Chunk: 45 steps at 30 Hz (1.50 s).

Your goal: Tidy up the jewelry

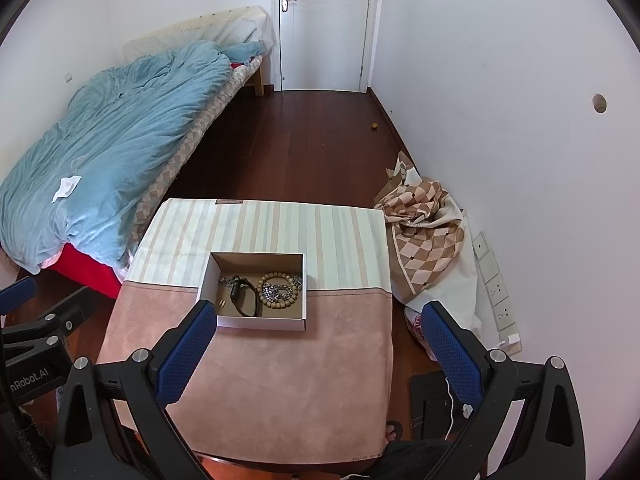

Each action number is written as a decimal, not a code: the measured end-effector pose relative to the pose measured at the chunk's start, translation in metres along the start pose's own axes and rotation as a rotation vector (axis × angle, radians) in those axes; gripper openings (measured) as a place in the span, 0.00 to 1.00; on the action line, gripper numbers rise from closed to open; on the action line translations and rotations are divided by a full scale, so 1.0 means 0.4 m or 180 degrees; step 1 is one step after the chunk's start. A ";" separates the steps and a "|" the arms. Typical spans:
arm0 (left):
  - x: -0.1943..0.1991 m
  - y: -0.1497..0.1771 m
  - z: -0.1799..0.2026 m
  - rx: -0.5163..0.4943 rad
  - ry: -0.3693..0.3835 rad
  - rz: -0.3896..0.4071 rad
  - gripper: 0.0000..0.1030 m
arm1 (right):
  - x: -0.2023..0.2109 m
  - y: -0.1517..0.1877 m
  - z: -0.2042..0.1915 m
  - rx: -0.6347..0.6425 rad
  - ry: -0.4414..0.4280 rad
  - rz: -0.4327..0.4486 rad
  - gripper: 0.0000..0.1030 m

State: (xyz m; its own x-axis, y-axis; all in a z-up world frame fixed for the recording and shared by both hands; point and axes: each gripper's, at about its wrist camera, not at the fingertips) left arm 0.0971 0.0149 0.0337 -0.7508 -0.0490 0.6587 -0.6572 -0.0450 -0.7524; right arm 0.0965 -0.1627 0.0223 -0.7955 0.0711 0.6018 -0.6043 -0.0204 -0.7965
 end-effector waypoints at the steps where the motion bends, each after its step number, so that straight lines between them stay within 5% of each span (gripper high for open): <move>1: -0.001 0.000 -0.001 -0.0001 -0.0004 -0.0003 1.00 | 0.000 0.001 0.000 -0.0002 -0.0003 -0.0002 1.00; 45: -0.008 0.026 -0.007 -0.0024 0.0014 -0.0070 1.00 | -0.005 0.016 0.005 0.0014 0.0019 -0.0054 1.00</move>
State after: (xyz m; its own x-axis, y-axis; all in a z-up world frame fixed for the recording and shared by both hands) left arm 0.0923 0.0173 0.0237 -0.7365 -0.0435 0.6750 -0.6739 -0.0384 -0.7378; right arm 0.0942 -0.1650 0.0163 -0.7848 0.0775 0.6149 -0.6180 -0.0234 -0.7859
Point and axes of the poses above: each gripper's, at about its wrist camera, not at the fingertips, and x roughly against the way its jaws point, z to its right, y to its underside, and after that the axes turned 15 degrees about z, right-handed
